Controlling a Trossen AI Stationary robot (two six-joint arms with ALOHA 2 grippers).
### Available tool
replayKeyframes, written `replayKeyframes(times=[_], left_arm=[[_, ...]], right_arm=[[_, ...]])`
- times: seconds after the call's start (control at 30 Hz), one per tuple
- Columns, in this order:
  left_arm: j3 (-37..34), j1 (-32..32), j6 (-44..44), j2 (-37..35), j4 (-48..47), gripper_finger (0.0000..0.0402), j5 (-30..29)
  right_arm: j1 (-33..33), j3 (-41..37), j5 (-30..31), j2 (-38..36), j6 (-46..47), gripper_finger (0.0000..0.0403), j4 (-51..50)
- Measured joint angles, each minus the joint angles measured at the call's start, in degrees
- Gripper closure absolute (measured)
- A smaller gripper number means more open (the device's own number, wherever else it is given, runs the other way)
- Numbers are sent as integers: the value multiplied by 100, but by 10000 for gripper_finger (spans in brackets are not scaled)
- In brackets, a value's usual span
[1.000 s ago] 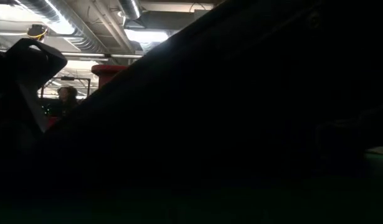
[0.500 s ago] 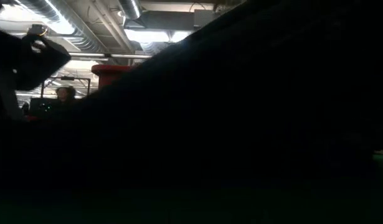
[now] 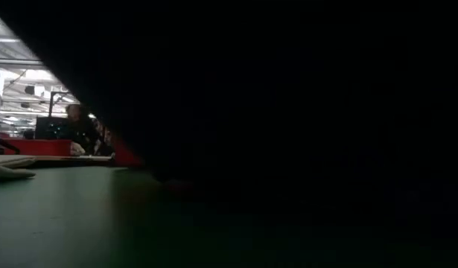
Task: Fold Laundry from Bin
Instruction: Fold the dark blue pants
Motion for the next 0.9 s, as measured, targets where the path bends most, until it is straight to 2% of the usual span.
replayKeyframes(times=[0.33, 0.5, 0.73, 0.9], left_arm=[[2, 493, 48, -1020, -29, 399, 21], [2, 876, 439, -1508, -27, 399, 62], [2, 1608, 1093, -1961, -18, 399, 64], [4, 2249, 1538, -1984, -16, 399, 72]], right_arm=[[40, -4, 441, -902, -16, 350, -174], [45, -9, 808, -1442, 18, 350, -432], [-81, -9, 1466, -2060, 250, 350, -1310], [-287, -9, 1656, -2164, 981, 350, -2223]])
